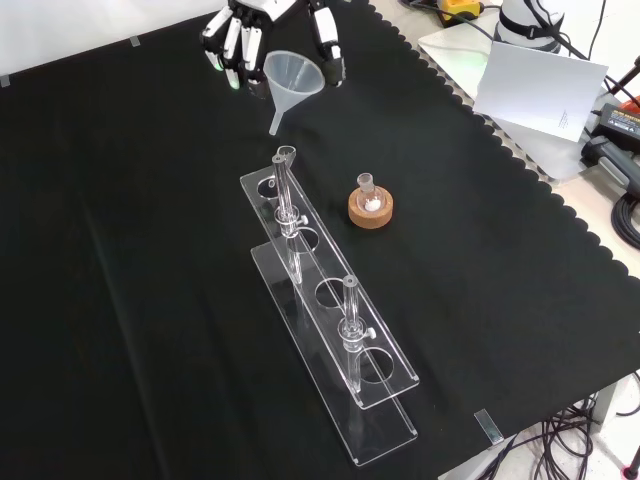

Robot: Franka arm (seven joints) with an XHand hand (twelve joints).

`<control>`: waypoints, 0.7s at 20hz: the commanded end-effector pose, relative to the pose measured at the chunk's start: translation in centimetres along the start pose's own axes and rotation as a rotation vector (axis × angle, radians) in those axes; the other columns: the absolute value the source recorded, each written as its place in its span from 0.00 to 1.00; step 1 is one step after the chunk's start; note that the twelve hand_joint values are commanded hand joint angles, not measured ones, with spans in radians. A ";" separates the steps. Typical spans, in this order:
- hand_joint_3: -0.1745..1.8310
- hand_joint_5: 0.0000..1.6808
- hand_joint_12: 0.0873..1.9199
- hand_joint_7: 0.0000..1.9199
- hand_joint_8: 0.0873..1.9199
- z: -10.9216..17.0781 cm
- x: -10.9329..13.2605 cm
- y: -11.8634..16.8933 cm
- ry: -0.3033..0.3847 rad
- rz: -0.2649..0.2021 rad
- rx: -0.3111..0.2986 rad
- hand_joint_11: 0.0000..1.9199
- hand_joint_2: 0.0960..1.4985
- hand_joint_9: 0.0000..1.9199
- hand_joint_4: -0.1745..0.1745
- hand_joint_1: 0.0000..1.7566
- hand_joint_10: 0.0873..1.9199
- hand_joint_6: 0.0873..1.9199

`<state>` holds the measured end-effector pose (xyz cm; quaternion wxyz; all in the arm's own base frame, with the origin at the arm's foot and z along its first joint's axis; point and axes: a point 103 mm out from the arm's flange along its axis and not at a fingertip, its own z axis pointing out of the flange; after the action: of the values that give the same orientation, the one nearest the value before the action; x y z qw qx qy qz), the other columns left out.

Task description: Put the funnel back on the funnel stand.

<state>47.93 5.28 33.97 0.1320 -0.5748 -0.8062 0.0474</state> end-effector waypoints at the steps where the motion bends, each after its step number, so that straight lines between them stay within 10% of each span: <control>1: 0.34 0.46 0.71 0.59 0.19 0.0 0.5 1.1 0.032 -0.021 0.038 0.00 0.30 0.32 0.64 0.53 0.28 0.26; 14: 0.35 0.46 0.71 0.59 0.19 1.1 2.5 3.6 0.035 -0.034 0.063 0.00 0.30 0.33 0.64 0.53 0.28 0.26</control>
<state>49.58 8.79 32.87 0.1698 -0.5525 -0.8141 0.0555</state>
